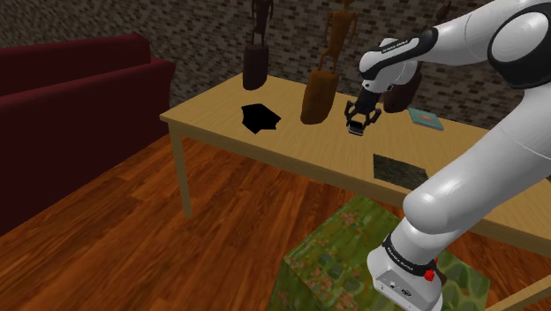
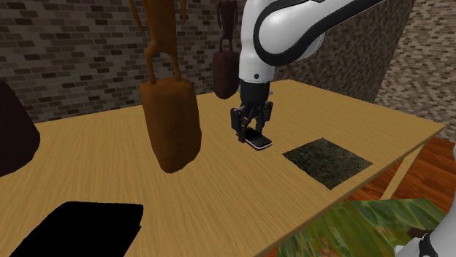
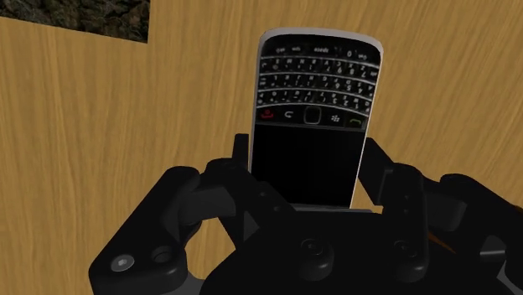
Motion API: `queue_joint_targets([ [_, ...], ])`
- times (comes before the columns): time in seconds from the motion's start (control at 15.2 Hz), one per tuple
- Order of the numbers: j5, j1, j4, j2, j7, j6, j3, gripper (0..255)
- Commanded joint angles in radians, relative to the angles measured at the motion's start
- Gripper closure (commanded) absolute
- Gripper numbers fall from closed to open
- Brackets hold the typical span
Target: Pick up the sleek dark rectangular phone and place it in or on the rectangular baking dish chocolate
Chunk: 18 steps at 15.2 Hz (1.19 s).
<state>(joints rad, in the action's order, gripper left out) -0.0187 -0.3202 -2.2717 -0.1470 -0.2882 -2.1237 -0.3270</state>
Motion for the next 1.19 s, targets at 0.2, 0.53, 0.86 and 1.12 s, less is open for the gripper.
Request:
queue_joint_targets([
  [0.2,0.01,-0.001,0.043,-0.027,-0.01,0.069,0.004,255],
  [0.53,0.016,-0.001,0.091,-0.049,-0.018,0.137,0.008,255],
  [0.86,0.021,0.0,0.144,-0.064,-0.025,0.204,0.012,255],
  [1.12,0.009,0.021,0.186,-0.044,-0.068,0.226,0.038,255],
])
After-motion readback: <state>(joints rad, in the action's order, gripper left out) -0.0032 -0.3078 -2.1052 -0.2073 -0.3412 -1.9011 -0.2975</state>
